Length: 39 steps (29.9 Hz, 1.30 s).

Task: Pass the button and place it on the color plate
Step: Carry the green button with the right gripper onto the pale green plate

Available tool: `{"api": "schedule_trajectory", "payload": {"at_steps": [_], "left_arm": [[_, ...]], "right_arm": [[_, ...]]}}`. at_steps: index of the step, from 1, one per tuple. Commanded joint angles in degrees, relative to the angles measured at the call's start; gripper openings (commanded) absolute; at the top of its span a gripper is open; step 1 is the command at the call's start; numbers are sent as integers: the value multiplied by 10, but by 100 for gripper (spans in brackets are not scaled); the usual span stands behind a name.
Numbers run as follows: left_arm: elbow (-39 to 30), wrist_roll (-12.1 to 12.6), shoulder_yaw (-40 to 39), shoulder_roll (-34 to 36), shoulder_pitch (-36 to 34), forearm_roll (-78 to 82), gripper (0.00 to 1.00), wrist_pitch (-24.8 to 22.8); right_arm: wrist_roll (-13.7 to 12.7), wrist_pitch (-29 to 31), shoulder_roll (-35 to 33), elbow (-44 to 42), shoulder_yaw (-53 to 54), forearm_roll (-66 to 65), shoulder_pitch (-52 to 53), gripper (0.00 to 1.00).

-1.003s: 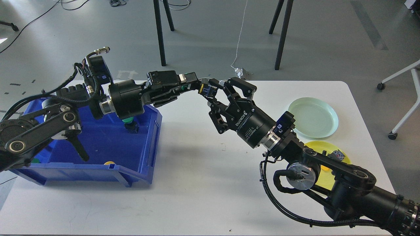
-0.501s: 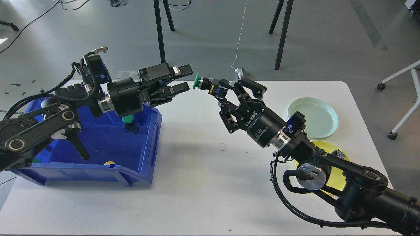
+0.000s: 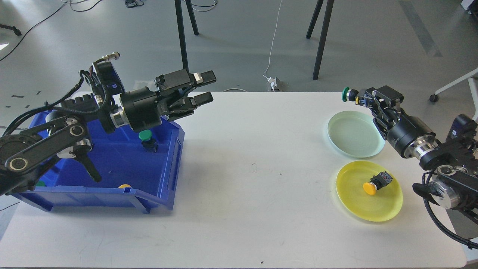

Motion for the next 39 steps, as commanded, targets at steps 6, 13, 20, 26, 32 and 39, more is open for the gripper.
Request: {"api": "schedule_trajectory", "payload": {"at_steps": [6,13,20,26,32,39], "left_arm": [[1,0,4,0,-4,-3,90,0],[6,0,5,1,-6,-3,90,0],[8,0,5,0,-7,-3,90,0],[8,0,5,0,-7,-3,90,0],[8,0,5,0,-6,-3,90,0],[8,0,4,0,-6,-3,90,0]], "right_arm": [[-26,-100,90,-229,-129,-70,47,8],[-27,-100,153,-308,-214,-70,88,9],[-26,-100,242,-406,-230,-68,87,23],[-25,-100,268,-430,-226,-63,88,41],[-25,-100,268,-431,-225,-63,86,54],[-26,-100,264,-421,-194,-60,91,67]]}}
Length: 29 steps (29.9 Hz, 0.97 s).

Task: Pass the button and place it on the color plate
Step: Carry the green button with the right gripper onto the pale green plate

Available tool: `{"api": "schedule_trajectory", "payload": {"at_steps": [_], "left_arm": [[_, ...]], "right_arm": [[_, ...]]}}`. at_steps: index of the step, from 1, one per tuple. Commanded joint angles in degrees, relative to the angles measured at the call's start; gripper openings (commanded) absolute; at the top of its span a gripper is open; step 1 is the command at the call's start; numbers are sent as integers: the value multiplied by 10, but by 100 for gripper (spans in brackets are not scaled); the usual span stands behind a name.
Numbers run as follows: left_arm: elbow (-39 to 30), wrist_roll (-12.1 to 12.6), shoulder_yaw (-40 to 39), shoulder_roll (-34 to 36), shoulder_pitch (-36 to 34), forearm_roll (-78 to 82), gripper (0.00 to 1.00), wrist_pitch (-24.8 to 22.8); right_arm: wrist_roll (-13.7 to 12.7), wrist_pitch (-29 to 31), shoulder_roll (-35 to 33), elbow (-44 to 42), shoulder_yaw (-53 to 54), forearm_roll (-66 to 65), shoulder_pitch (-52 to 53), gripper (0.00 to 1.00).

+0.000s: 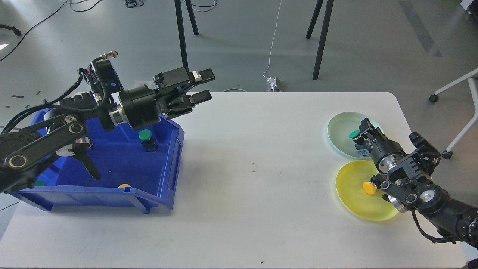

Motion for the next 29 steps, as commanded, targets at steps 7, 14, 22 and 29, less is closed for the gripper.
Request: {"api": "schedule_trajectory", "payload": {"at_steps": [7,14,22,29], "left_arm": [[65,0,-20,-9,-3,-61,92,0],[212,0,-40,-26,-27,-269,97,0],[321,0,-83,-32,-3,-329,97,0],[350,0,-85,-61,12,-329,98,0]], "right_arm": [[-1,49,-52,131,222,44,13,83],[0,331,-117,327,399,229,-12,86],[6,547,-107,316,435,380,-42,96],[7,551,-82,303,468,381,-40,97]]}}
